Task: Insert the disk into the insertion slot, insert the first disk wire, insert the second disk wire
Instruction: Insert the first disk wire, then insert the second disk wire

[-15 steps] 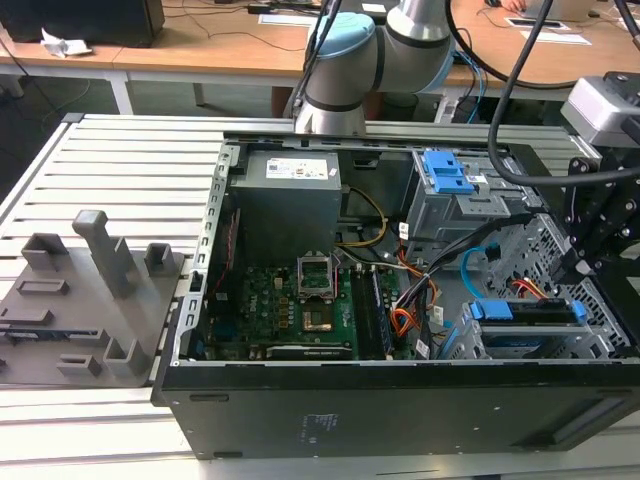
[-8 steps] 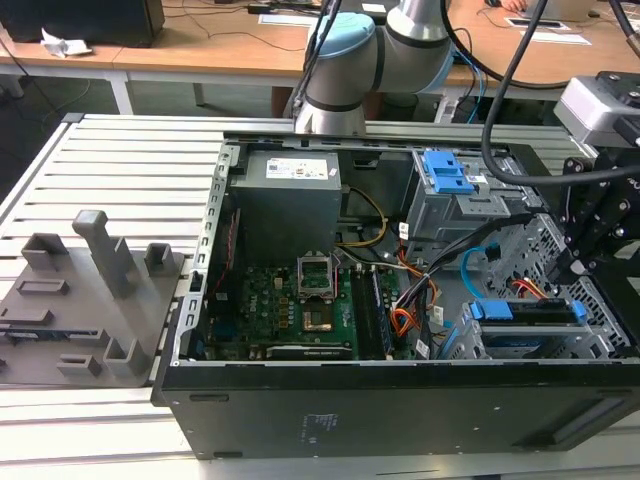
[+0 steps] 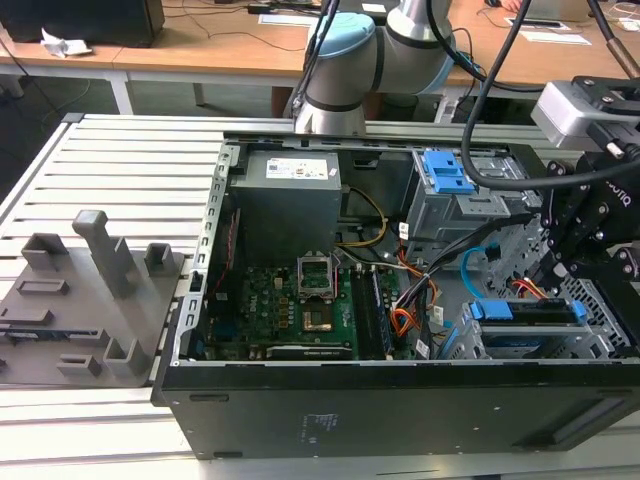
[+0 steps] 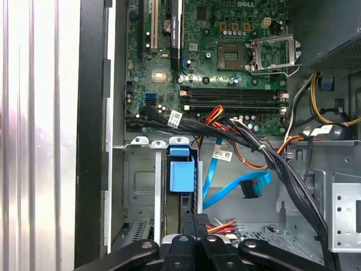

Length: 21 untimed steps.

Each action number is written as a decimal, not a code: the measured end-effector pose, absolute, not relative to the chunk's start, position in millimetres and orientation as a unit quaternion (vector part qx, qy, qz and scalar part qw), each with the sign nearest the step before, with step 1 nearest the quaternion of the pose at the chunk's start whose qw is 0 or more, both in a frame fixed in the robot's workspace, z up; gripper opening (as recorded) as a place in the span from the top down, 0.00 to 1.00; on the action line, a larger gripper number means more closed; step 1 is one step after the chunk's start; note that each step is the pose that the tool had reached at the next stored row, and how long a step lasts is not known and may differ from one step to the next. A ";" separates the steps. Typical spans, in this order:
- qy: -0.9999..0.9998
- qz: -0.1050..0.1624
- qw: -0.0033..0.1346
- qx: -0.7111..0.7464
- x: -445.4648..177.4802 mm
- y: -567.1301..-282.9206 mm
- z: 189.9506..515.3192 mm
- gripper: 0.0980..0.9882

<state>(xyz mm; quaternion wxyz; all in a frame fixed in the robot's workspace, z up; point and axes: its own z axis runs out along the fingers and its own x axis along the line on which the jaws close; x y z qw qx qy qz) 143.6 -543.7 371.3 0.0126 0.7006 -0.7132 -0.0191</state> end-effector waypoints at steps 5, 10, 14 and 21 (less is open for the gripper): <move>-0.713 -0.019 0.013 0.701 143.6 -543.7 371.2 0.99; -0.713 -0.019 0.013 0.701 143.6 -543.7 371.1 0.77; -0.706 -0.019 0.013 0.708 143.6 -543.7 370.9 0.77; -0.635 -0.018 0.015 0.773 143.6 -543.7 371.0 0.77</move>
